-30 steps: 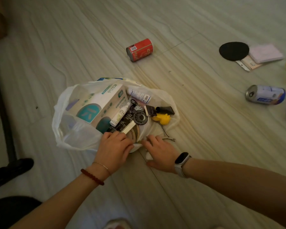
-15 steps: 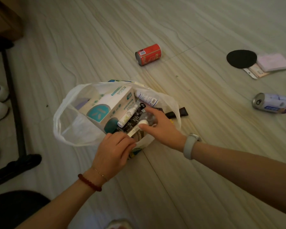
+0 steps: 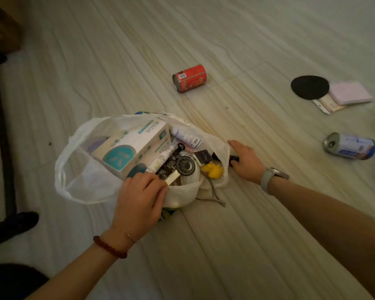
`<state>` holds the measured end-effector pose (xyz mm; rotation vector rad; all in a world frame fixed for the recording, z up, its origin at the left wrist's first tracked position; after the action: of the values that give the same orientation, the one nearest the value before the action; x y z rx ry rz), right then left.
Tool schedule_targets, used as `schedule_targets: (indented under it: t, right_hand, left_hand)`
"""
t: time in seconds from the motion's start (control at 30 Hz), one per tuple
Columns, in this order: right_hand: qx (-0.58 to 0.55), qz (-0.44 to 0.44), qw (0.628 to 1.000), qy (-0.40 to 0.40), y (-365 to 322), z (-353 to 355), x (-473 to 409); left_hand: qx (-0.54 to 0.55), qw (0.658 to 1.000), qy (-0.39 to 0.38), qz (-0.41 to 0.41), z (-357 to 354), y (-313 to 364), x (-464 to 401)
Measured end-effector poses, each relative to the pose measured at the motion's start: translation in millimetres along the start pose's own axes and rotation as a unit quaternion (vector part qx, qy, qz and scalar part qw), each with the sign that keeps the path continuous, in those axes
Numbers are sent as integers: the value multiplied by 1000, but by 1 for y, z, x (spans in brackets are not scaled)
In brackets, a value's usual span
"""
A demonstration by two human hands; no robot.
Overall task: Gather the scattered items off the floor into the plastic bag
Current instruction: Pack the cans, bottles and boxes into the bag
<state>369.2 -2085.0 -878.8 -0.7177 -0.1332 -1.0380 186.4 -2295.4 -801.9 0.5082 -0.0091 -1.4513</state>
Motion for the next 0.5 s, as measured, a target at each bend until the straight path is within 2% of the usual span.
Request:
schedule_targets:
  t: [0.07, 0.13, 0.2, 0.27, 0.33, 0.4, 0.5]
  right_hand:
    - [43, -5, 998, -34, -2, -8, -5]
    - [119, -5, 993, -24, -2, -15, -5]
    - [148, -12, 989, -9, 2, -19, -2]
    - [86, -46, 995, 1, 10, -17, 6]
    - [-68, -108, 992, 10, 19, -10, 20]
    - [-183, -132, 974, 5, 21, -9, 38]
    - [-207, -94, 973, -40, 10, -24, 59]
  left_hand:
    - [4, 1000, -12, 7, -4, 1, -3]
    - [11, 1000, -23, 12, -8, -1, -4]
    - [15, 999, -32, 14, -10, -1, -3]
    - [28, 999, -39, 19, -12, -1, -2]
    - [40, 998, -43, 20, -14, -2, 1]
    - [48, 998, -43, 17, -16, -3, 3]
    - [59, 998, -31, 23, -16, -3, 6]
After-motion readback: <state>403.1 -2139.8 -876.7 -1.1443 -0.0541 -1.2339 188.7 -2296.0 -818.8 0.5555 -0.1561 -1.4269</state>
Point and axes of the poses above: each hand's wrist, its own x-axis away from the middle knuckle, its own z-axis out of the back of the hand, y = z × x, the point moved 4 cm from there along -x, towards the middle knuckle, and after that the axes turned 4 degrees about -y, right-handed, at the moved point
